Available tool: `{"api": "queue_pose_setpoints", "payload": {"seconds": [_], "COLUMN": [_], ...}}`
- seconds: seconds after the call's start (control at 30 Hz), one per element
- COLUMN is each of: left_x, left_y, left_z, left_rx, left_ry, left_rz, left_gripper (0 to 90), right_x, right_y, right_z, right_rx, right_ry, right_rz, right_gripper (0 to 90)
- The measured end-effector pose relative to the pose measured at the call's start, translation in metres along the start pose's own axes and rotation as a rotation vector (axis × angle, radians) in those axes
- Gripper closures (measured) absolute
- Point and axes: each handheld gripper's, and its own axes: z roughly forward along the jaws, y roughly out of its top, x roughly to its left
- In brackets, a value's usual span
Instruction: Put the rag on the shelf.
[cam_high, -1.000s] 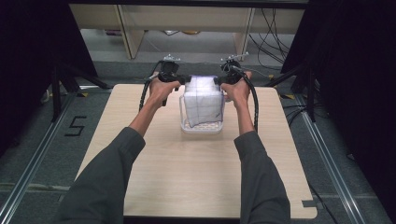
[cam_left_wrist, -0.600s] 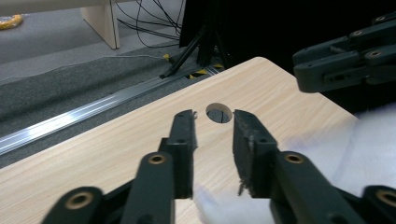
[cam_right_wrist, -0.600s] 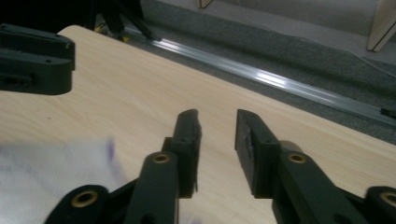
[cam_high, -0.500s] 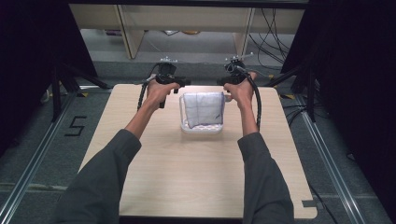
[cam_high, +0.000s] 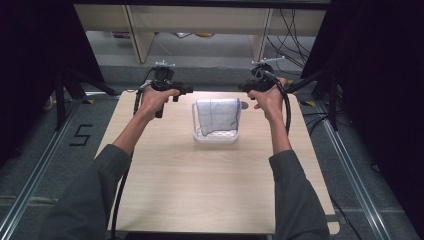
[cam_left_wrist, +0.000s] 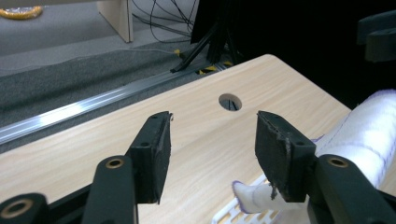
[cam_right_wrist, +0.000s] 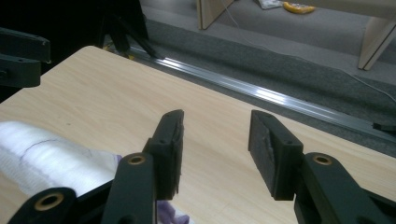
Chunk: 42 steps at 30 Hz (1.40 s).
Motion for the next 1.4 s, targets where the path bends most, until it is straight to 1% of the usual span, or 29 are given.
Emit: {"api": "queue_pose_setpoints", "payload": {"seconds": [0.03, 0.07, 0.1, 0.13, 0.2, 0.23, 0.37, 0.4, 0.47, 0.5, 0.53, 0.57, 0.6, 0.63, 0.73, 0.77, 0.9, 0.97, 1.0, 1.03, 1.07, 1.1, 1.13, 1.17, 1.2, 1.27, 1.3, 1.33, 1.4], "left_x": [0.000, -0.001, -0.001, -0.001, -0.003, -0.004, -0.008, -0.009, -0.011, -0.013, -0.015, -0.016, -0.018, -0.020, -0.025, -0.027, -0.032, -0.034, -0.034, -0.035, -0.035, -0.036, -0.037, -0.037, -0.038, -0.040, -0.041, -0.042, -0.045], "left_y": [-0.001, -0.002, -0.004, -0.005, -0.010, -0.012, -0.019, -0.021, -0.025, -0.027, -0.029, -0.032, -0.034, -0.037, -0.046, -0.050, -0.061, -0.066, -0.067, -0.069, -0.071, -0.072, -0.074, -0.076, -0.077, -0.080, -0.082, -0.083, -0.087], "left_z": [-0.001, -0.004, -0.007, -0.009, -0.015, -0.017, -0.029, -0.032, -0.037, -0.039, -0.040, -0.042, -0.044, -0.046, -0.052, -0.054, -0.057, -0.060, -0.061, -0.061, -0.062, -0.063, -0.064, -0.065, -0.066, -0.067, -0.068, -0.069, -0.071], "left_rx": [-0.001, -0.009, -0.011, -0.014, -0.007, -0.009, -0.019, -0.020, -0.025, -0.019, -0.017, -0.006, -0.008, -0.018, -0.019, -0.022, -0.005, -0.008, -0.005, -0.009, -0.008, -0.015, -0.021, -0.025, -0.024, -0.025, -0.027, -0.024, -0.026], "left_ry": [-0.001, -0.005, -0.021, -0.028, -0.038, -0.043, -0.052, -0.066, -0.081, -0.081, -0.085, -0.093, -0.083, -0.083, -0.123, -0.125, -0.123, -0.123, -0.128, -0.128, -0.130, -0.118, -0.113, -0.116, -0.118, -0.132, -0.130, -0.142, -0.153], "left_rz": [-0.002, 0.000, -0.002, -0.007, -0.017, -0.019, -0.021, -0.025, -0.027, -0.030, -0.026, -0.019, -0.017, -0.022, -0.045, -0.043, -0.037, -0.035, -0.039, -0.040, -0.036, -0.033, -0.030, -0.033, -0.035, -0.036, -0.029, -0.028, -0.033], "left_gripper": [44.4, 43.5, 42.8, 42.2, 40.7, 39.8, 37.7, 37.6, 37.4, 37.0, 36.2, 35.8, 35.2, 34.5, 32.6, 32.2, 30.8, 30.3, 30.1, 30.0, 30.0, 30.0, 30.1, 30.1, 30.1, 29.8, 29.6, 29.3, 29.2], "right_x": [0.001, 0.002, 0.003, 0.005, 0.007, 0.008, 0.013, 0.012, 0.016, 0.014, 0.017, 0.017, 0.017, 0.019, 0.021, 0.022, 0.025, 0.027, 0.028, 0.027, 0.029, 0.030, 0.029, 0.030, 0.030, 0.034, 0.033, 0.035, 0.037], "right_y": [-0.002, -0.003, -0.004, -0.006, -0.008, -0.009, -0.015, -0.016, -0.019, -0.021, -0.023, -0.025, -0.026, -0.028, -0.034, -0.036, -0.043, -0.045, -0.046, -0.047, -0.047, -0.048, -0.049, -0.049, -0.050, -0.052, -0.053, -0.054, -0.058], "right_z": [-0.002, -0.004, -0.005, -0.008, -0.014, -0.016, -0.027, -0.028, -0.033, -0.034, -0.035, -0.036, -0.038, -0.039, -0.042, -0.043, -0.049, -0.052, -0.053, -0.054, -0.056, -0.057, -0.058, -0.060, -0.060, -0.063, -0.062, -0.064, -0.065], "right_rx": [-0.002, 0.002, -0.003, -0.014, -0.007, -0.016, -0.019, -0.032, -0.037, -0.034, -0.029, -0.037, -0.034, -0.036, -0.040, -0.043, -0.045, -0.049, -0.063, -0.062, -0.054, -0.063, -0.073, -0.069, -0.073, -0.072, -0.084, -0.084, -0.090], "right_ry": [0.014, 0.015, 0.016, 0.025, 0.047, 0.054, 0.054, 0.057, 0.059, 0.062, 0.061, 0.057, 0.060, 0.069, 0.075, 0.075, 0.087, 0.088, 0.091, 0.094, 0.096, 0.101, 0.096, 0.098, 0.101, 0.101, 0.107, 0.108, 0.110], "right_rz": [-0.004, -0.006, -0.013, -0.005, -0.007, -0.015, -0.008, -0.038, -0.014, -0.032, -0.018, -0.028, -0.037, -0.021, -0.023, -0.024, -0.018, -0.026, -0.027, -0.042, -0.037, -0.037, -0.051, -0.035, -0.044, -0.026, -0.046, -0.034, -0.033], "right_gripper": [54.3, 52.8, 52.0, 51.1, 49.4, 48.5, 45.3, 45.0, 44.0, 43.1, 42.6, 42.4, 42.4, 42.3, 42.1, 41.9, 41.4, 41.3, 41.3, 41.3, 41.3, 41.3, 41.2, 41.3, 41.3, 41.1, 40.7, 40.2, 39.8]}}
